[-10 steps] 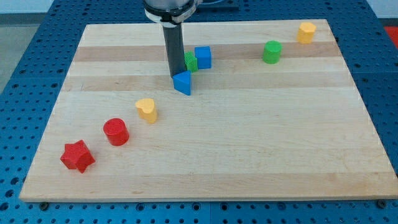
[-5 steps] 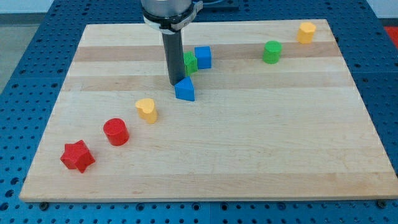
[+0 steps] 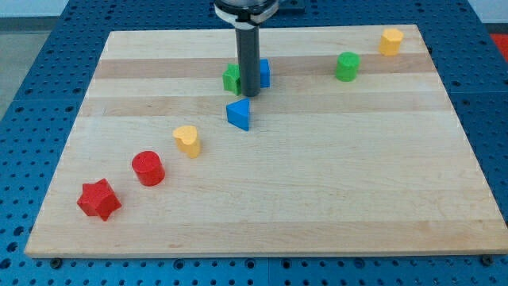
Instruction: Move the blue triangle towards the yellow heart
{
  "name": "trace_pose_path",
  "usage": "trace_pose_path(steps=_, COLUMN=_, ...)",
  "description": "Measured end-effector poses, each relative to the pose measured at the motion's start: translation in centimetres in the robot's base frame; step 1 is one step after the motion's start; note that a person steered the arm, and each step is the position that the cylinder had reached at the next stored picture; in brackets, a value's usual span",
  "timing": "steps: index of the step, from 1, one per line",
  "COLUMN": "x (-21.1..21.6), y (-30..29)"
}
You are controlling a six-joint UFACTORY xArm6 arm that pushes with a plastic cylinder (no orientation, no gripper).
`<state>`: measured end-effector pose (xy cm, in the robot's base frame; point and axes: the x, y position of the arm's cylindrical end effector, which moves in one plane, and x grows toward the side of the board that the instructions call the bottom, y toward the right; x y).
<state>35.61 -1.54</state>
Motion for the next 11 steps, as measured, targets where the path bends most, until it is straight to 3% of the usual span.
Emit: trace_pose_path(steps=11, x=5.2, y=-0.2)
